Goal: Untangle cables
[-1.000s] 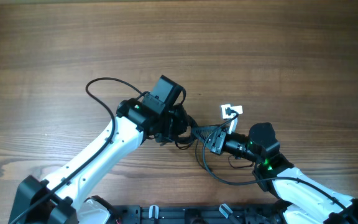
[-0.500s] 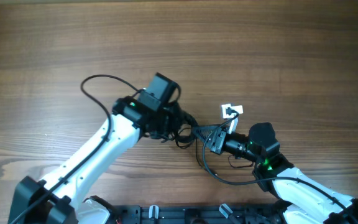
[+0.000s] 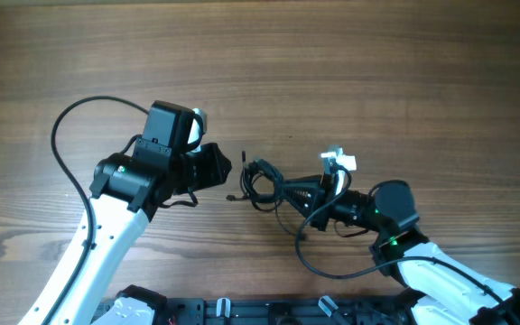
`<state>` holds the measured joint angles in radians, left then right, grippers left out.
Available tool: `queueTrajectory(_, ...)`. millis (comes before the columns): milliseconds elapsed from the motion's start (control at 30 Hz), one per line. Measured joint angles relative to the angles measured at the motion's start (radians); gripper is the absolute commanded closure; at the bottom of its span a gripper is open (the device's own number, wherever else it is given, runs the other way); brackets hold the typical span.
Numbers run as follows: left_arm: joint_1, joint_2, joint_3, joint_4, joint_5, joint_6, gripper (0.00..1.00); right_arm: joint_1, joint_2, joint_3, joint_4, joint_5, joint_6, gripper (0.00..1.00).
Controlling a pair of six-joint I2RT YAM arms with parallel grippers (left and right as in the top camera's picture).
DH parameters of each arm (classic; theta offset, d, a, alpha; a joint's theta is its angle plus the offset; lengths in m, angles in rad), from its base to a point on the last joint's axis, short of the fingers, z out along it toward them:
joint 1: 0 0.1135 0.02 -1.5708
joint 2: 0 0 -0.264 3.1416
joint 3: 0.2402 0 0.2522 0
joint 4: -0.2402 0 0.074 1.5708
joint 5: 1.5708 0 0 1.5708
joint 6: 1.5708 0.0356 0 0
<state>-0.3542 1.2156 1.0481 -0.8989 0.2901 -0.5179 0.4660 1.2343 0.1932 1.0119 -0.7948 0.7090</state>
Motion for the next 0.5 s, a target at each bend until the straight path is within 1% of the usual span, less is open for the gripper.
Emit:
queueTrajectory(100,0.000,0.000,0.000,0.010,0.023,0.089,0.60,-0.061,0.000,0.000,0.000,-0.112,-0.005,0.96)
queueTrajectory(167,0.000,0.000,0.000,0.051,0.034,0.122,0.52,-0.108,0.000,0.000,0.000,-0.187,-0.008,0.96)
queueTrajectory(200,0.000,0.000,0.000,0.072,0.037,0.135,0.51,-0.127,0.000,0.000,0.000,-0.219,-0.008,0.96)
queueTrajectory(233,0.000,0.000,0.000,0.101,0.041,0.142,0.52,-0.138,0.000,0.000,0.000,-0.241,-0.008,0.96)
queueTrajectory(267,0.000,0.000,0.000,0.120,0.045,0.142,0.55,-0.150,0.000,0.000,0.000,-0.262,-0.008,0.96)
queueTrajectory(300,0.000,0.000,0.000,0.143,0.048,0.134,0.56,-0.154,0.000,0.000,0.000,-0.276,-0.008,0.96)
queueTrajectory(400,0.000,0.000,0.000,0.187,0.052,0.099,0.51,-0.158,0.000,0.000,0.000,-0.318,-0.008,0.96)
queueTrajectory(467,0.000,0.000,0.000,0.186,0.053,0.089,0.51,-0.158,0.000,0.000,0.000,-0.332,-0.017,0.96)
queueTrajectory(500,0.000,0.002,0.000,0.183,0.056,0.082,0.52,-0.158,0.000,0.000,0.000,-0.336,-0.023,0.96)
